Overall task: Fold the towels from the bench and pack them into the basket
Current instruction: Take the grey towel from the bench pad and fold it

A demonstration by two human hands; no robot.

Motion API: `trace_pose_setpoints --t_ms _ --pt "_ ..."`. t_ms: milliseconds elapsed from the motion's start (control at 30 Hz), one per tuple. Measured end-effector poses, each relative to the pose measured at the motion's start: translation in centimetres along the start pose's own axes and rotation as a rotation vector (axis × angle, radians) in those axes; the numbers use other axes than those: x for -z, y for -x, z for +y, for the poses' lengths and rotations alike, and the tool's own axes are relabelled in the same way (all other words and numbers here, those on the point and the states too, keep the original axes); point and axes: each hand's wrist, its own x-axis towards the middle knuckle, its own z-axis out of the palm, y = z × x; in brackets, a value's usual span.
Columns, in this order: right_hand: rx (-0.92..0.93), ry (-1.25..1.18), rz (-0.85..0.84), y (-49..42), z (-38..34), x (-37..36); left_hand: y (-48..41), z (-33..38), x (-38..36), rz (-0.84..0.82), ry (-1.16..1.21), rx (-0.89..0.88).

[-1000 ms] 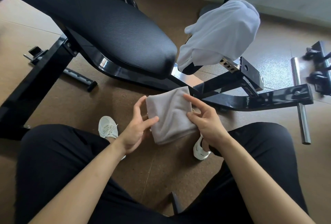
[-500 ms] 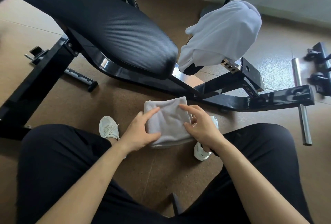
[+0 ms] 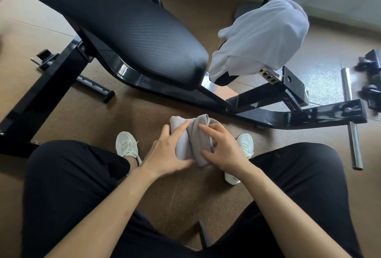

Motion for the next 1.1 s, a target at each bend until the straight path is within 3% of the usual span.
trace_pose_setpoints --t_ms 100,333,500,667,833,1033,1100 --pt "0.012 0.02 0.021 0.0 -0.1 -0.1 0.1 -0.3 -0.2 0.086 0.101 -0.084" --pt "0.043 0.015 0.021 0.4 -0.5 -0.1 -0.2 -0.7 -0.6 0.115 0.485 -0.008" --pt "0.021 -0.196 0.023 0.5 -1.4 -0.3 -0.3 -0.7 -0.5 0.05 0.499 -0.049" --pt "-0.048 -0.313 0.008 0.9 -1.1 -0.4 -0.3 -0.6 -0.9 -0.077 0.657 -0.016" --pt "-0.084 -0.606 -0.118 1.0 -0.7 -0.1 -0.9 -0.5 -0.1 0.088 0.445 -0.021" --pt "-0.228 -0.86 -0.205 1.8 0.4 -0.8 0.1 -1.3 -1.3 -0.211 0.795 0.03" --pt "-0.305 -0.869 -0.26 1.8 1.2 -1.3 0.0 -1.9 -2.3 -0.259 0.749 0.051"
